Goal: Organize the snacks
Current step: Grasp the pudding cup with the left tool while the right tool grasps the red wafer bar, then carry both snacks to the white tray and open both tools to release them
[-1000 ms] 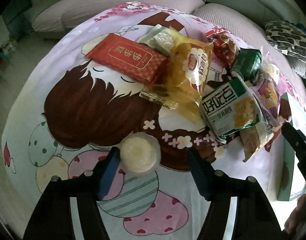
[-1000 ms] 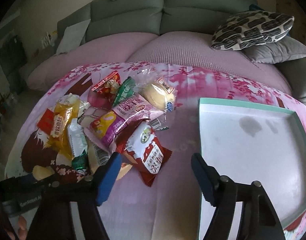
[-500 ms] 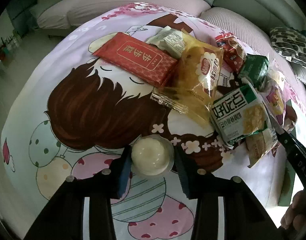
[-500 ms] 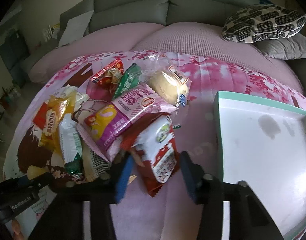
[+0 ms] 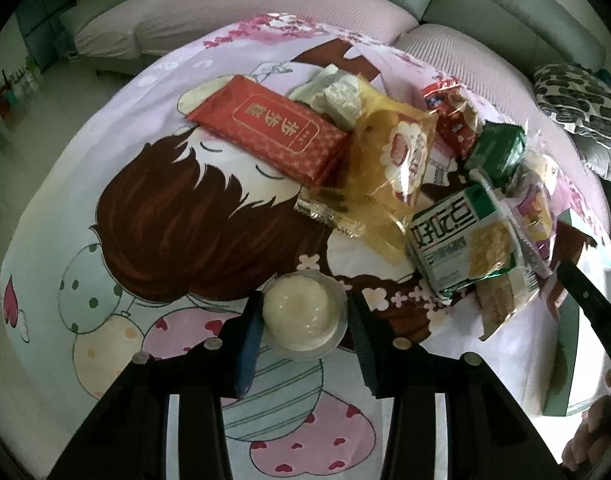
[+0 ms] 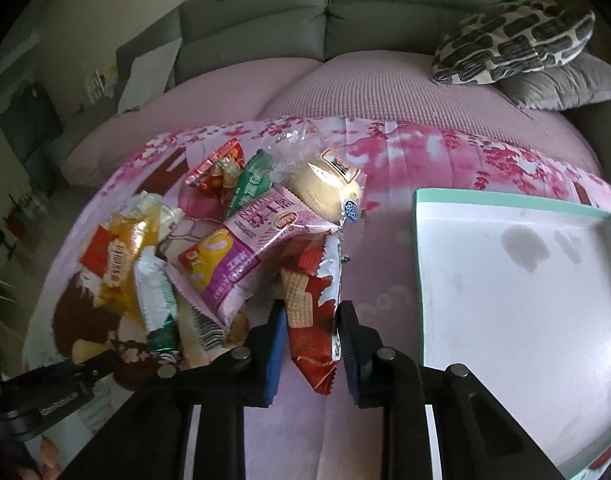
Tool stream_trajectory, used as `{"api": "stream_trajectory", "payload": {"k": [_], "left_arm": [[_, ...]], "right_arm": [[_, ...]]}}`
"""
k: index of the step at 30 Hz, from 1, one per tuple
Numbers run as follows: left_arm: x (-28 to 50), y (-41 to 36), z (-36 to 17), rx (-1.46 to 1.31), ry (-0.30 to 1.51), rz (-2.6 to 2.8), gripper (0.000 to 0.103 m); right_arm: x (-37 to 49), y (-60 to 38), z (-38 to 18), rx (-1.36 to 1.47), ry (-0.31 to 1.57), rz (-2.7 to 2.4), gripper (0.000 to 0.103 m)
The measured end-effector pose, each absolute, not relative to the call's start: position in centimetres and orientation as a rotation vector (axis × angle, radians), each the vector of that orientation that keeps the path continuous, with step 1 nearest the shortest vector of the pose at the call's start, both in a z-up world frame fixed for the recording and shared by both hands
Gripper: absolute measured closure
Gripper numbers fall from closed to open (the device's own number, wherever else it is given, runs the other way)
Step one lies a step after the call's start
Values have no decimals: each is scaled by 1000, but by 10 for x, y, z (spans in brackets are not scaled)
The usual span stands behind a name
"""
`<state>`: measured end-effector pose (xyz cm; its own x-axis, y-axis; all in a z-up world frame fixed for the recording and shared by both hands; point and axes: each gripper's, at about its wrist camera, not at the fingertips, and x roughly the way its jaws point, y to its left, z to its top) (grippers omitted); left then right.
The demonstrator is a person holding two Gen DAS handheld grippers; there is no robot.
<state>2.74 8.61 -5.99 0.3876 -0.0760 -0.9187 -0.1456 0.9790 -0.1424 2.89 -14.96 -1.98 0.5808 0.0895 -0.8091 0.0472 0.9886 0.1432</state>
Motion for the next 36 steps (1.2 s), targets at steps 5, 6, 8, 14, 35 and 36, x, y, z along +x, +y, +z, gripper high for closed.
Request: {"api": "stream_trajectory", "payload": {"k": [5,6,8,14,35,36], "left_arm": [[25,87,-49,-220,1149,32,60],[24,87,-47,-220,1142,33,60],[23,88,-43,-218,1129,35,60],[17,83,-21,-210,1071,23,60],[30,-52,55,-25,982,-273,60],[31,-60,57,-15,981,-285,60]], "right_arm": [[19,-152,-4,184,919,35,77],[18,-153,-2,190,914,37,77],[14,-153,5,199,899,41,77],[3,-156,23,215,854,54,77],[-25,-288,48,375,749,-258,77],[-30,-303,49,395,740,-295,77]]}}
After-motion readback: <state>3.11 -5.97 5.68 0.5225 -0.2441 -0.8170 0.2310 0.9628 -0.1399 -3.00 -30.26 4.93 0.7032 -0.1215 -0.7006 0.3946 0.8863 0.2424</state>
